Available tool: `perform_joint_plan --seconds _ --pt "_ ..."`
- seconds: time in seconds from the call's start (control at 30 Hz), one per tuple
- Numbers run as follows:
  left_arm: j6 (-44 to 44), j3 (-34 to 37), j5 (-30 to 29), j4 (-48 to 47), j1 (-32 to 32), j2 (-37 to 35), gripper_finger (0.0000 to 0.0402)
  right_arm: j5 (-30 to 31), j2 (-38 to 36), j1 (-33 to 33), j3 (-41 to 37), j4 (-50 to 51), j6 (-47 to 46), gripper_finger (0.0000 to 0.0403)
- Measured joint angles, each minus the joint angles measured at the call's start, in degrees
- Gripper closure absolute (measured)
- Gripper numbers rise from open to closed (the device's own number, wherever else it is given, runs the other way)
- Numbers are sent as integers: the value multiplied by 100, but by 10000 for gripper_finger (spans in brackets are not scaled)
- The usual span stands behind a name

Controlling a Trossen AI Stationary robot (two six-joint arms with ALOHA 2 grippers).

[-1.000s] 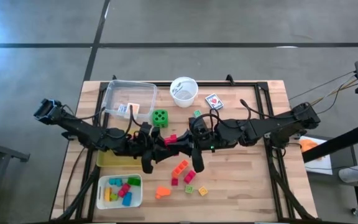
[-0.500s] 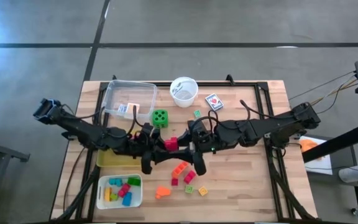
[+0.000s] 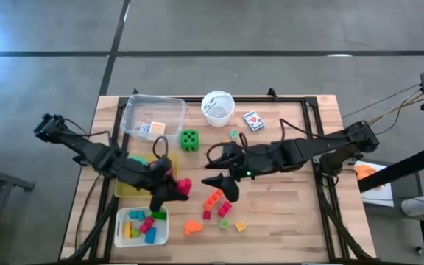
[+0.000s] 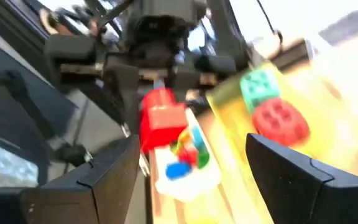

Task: Pick & Place Toys
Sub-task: Put the right red game piece into the white bin

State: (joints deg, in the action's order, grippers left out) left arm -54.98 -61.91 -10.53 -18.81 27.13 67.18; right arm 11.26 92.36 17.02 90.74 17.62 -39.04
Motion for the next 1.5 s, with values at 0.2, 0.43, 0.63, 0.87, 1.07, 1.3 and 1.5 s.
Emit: perform_joint_plan --seconds 0.2,0.43,0.63,0.87,1.07,1.3,1.5 --pt "-1255 6 0 -2039 727 -32 281 -45 2 27 -5 1091 -154 117" --pt "-1778 44 -17 -2823 1979 461 281 -60 9 78 -153 1518 -175 117" --pt "-1703 44 193 -2813 2746 1309 281 -61 13 72 -442 1518 -385 117" --pt "-1355 42 1060 -2889 3033 2249 281 -76 13 94 -783 1518 -598 117" --pt "-998 42 1600 -3022 3032 2774 281 -78 13 127 -912 1511 -754 117" --pt "-503 42 1662 -3103 3025 2900 281 -76 13 214 -935 1507 -795 117" --pt "-330 42 1659 -3261 3021 2900 281 -76 13 225 -942 1508 -797 117"
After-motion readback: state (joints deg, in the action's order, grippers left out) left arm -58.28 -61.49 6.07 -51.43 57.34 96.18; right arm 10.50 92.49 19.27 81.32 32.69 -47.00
